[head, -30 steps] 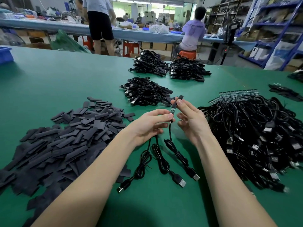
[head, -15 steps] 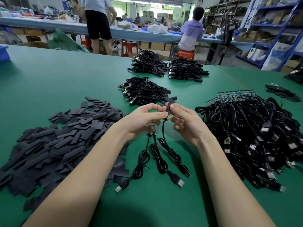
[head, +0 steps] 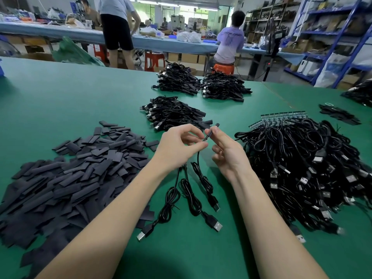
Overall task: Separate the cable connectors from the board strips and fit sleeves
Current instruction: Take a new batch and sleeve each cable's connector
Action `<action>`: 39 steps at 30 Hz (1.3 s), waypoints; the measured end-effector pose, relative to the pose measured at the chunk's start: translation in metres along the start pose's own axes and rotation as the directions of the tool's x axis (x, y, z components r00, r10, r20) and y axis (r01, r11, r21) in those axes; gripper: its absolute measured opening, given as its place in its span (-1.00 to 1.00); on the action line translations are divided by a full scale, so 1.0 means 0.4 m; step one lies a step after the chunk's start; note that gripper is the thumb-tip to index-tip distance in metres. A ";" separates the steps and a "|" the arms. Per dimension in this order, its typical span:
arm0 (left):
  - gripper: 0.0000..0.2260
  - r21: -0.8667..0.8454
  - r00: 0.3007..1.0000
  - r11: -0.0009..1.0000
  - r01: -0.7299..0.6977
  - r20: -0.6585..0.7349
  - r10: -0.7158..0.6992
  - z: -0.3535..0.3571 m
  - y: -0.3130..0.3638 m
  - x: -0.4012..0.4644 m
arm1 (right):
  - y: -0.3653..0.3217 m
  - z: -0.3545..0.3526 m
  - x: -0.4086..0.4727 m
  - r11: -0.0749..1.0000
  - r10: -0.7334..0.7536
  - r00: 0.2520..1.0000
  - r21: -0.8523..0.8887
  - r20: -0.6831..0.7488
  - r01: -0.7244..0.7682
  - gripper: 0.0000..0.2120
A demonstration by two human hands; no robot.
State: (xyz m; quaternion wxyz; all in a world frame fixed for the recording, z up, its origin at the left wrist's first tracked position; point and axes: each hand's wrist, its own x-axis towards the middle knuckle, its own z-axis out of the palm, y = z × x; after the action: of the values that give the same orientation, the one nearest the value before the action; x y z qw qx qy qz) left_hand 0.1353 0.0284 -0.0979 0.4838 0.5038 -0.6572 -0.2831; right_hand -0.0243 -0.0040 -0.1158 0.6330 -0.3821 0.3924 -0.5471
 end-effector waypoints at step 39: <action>-0.93 0.002 0.988 1.000 -0.031 -0.150 0.031 0.010 0.009 -0.004 | 0.012 0.031 -0.028 0.990 -0.096 0.992 -0.110 -0.081 0.087 -0.82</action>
State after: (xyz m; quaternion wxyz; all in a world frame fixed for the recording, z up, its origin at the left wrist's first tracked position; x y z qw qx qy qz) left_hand 0.1302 0.0305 -0.0966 0.5363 0.5133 -0.6268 -0.2367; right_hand -0.0123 0.0083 -0.1144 0.5685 -0.4088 0.4300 -0.5700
